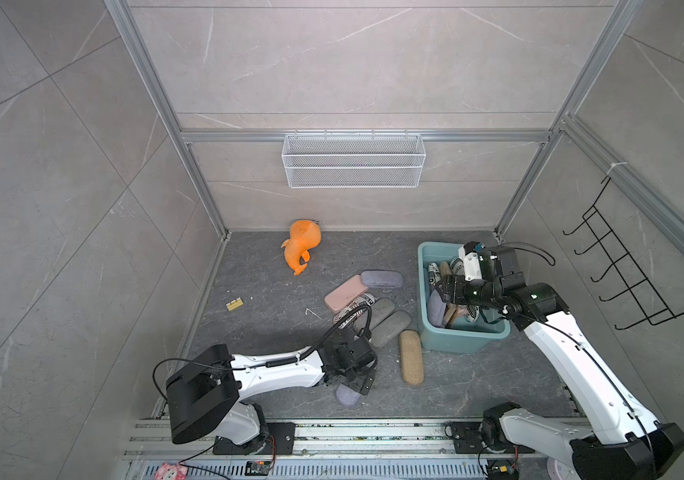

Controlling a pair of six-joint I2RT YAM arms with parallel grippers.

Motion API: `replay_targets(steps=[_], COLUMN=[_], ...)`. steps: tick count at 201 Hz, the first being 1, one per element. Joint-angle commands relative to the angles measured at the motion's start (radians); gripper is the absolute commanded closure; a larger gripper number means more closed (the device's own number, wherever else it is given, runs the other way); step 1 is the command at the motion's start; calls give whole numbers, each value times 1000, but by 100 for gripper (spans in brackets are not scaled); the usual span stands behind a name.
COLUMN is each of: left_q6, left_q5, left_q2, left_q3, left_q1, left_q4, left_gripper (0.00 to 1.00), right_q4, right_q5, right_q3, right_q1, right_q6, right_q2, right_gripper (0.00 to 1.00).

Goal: Put the glasses cases into the storage boxes
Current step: Pick up the glasses case at the center of the board.

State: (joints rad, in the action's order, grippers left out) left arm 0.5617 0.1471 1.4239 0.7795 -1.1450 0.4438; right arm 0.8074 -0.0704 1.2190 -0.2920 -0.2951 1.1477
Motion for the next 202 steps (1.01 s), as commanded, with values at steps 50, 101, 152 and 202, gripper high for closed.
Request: replay_targets(steps=[50,101,152,202], left_q6=[25,80,93,-13], left_q5=[-83,-42,-3,108], left_q2=[18,83,57,-191], left_q3=[-9,-26,-59,-32], left_q1=[-25,-56,-68,-68], left_q4=[23,6,-16,-120], left_gripper=[8,8,43,45], right_q4=[-25,-29,-49,-138], right_q5=[-17,-34,-83,-179], right_q3=[-24,-37,-51,-106], right_q1=[0,0,-2,-12], right_q6=[-6,-8,-22,-101], right_q2=[-14,-18,-19,-77], right_gripper=[24,23,35,35])
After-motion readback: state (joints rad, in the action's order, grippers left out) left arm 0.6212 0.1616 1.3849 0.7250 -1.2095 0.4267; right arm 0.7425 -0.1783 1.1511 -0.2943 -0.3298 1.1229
